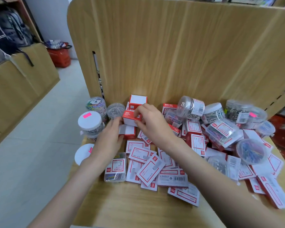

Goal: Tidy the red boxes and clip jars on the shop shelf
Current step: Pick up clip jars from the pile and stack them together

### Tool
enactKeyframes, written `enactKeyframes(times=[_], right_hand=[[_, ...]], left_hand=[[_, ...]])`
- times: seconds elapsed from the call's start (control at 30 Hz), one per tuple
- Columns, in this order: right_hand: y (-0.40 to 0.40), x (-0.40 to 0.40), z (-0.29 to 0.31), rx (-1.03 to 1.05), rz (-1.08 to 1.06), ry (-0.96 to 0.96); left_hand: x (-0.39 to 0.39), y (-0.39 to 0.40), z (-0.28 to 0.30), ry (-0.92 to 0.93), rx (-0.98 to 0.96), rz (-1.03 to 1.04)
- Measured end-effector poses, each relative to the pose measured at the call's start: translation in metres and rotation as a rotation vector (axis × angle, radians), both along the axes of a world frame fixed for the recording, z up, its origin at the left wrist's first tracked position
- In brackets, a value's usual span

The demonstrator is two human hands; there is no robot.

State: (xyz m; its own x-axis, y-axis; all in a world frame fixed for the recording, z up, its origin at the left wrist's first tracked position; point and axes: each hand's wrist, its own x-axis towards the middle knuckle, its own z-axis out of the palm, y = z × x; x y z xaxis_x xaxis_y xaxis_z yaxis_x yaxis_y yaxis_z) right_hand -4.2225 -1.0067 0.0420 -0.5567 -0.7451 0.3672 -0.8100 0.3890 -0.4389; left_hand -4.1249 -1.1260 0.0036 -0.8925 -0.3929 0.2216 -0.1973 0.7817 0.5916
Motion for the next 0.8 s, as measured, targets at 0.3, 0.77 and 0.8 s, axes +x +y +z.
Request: enactKeyframes(times=[0.3,0.77,0.8], right_hand=[[0.031,-0.009,0.012,0.049,0.019,-0.061],[0.052,-0.006,-0.013,0.379,0.066,-0.015],[0.053,-0.005,-0.01,0.326,0.043,-0.059]], left_hand=[[0.004,0.009,0.004,0.129,-0.01,0.051],[-0.002,0.007,0.004,0.064,-0.085,-0.05],[-0.004,0.008,0.004,0.063,-0.095,-0.047]])
